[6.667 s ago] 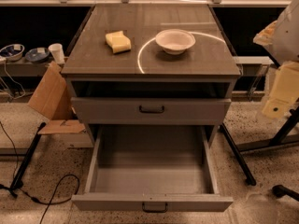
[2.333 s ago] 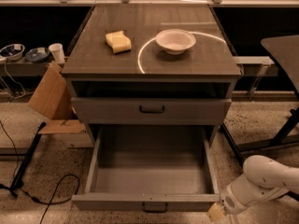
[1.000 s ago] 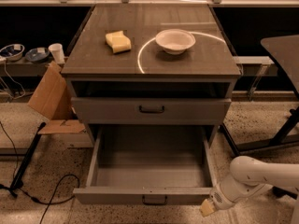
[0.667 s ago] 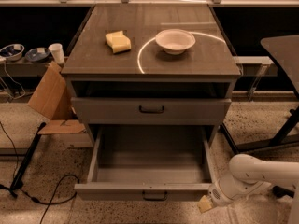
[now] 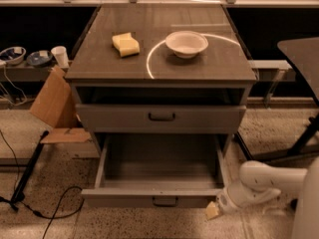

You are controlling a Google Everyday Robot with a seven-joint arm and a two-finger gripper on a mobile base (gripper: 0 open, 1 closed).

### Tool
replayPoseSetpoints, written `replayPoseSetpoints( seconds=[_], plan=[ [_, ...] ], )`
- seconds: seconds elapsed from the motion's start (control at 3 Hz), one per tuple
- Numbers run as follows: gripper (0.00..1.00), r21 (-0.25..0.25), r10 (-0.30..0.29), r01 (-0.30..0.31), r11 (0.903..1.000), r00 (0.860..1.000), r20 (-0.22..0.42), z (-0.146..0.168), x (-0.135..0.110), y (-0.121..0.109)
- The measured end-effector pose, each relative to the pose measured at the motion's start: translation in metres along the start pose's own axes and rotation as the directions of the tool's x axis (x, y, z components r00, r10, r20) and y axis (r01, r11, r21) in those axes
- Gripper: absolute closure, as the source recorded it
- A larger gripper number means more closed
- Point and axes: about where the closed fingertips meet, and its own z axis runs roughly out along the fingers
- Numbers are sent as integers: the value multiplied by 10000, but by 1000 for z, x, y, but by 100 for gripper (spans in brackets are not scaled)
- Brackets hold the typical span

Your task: Close middle drawer

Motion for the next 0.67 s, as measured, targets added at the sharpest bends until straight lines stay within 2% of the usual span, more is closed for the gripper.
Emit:
replayPoseSetpoints(
  seconds=[0.33, 0.67],
  plan=[
    [100, 0, 0, 0, 10000, 10000, 0, -2, 2, 1],
    [100, -296, 769, -749, 9968, 9941, 771, 1, -23, 2]
  ],
)
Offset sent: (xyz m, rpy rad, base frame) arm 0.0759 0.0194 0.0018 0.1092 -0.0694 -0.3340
